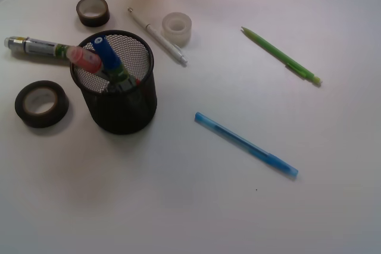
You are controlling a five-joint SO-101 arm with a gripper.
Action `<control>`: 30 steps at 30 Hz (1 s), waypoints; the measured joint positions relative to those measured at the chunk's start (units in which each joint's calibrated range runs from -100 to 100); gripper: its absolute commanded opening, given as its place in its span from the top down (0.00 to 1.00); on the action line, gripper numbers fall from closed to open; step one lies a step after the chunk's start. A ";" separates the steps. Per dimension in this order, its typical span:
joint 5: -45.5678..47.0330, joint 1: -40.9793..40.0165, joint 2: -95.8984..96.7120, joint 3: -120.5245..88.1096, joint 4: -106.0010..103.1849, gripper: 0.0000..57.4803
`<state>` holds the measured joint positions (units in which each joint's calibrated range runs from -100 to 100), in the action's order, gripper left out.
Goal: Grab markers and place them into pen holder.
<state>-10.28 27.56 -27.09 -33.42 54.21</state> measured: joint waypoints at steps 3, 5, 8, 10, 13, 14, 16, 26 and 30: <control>1.42 1.70 5.75 2.43 1.73 0.58; 2.39 1.70 10.02 6.11 4.15 0.58; 3.27 2.22 16.99 13.57 8.73 0.58; 3.66 3.63 22.04 18.78 11.58 0.58; 4.69 3.26 28.92 26.15 15.12 0.58; 4.98 3.26 31.01 28.48 16.24 0.58; 5.47 3.85 34.84 32.52 18.40 0.58; 5.76 5.99 47.13 41.51 24.10 0.58; 5.76 4.88 49.22 41.51 24.45 0.58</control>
<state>-4.52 32.45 22.13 8.09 78.66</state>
